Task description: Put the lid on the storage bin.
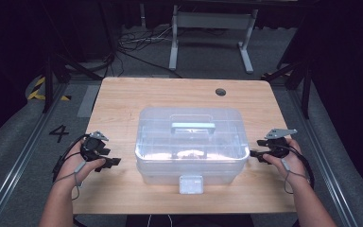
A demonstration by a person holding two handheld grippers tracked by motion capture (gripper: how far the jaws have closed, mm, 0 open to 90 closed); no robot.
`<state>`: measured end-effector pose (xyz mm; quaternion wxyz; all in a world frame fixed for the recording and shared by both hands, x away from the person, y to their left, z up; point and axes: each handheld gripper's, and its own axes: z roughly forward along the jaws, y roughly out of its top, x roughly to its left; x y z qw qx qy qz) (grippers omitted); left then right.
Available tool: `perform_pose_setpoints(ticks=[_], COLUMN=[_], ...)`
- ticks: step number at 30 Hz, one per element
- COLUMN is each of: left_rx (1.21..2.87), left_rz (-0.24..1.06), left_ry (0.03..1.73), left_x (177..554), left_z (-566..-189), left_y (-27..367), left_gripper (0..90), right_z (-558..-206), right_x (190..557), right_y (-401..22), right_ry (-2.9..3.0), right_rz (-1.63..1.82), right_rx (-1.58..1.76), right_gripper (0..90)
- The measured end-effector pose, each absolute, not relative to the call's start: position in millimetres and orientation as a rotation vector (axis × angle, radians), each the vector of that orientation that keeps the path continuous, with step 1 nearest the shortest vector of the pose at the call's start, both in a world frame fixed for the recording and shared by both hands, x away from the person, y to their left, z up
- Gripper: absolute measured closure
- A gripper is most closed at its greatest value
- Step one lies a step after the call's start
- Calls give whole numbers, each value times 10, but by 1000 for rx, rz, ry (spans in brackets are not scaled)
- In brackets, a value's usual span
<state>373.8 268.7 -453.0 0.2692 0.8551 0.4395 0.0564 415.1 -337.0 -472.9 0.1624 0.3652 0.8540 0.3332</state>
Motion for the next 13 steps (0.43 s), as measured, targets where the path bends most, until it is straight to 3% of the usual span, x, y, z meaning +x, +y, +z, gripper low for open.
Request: perform_pose_setpoints(ticks=[13], left_rx=[2300], left_rz=[188], left_ry=[1189], left_x=[3761], left_z=[-4520], left_y=[2663], left_gripper=[341], right_z=[-4779], right_x=[4165], right_y=[-3386], right_ry=[2391], right_rz=[948], right_rx=[1103], right_gripper=[355])
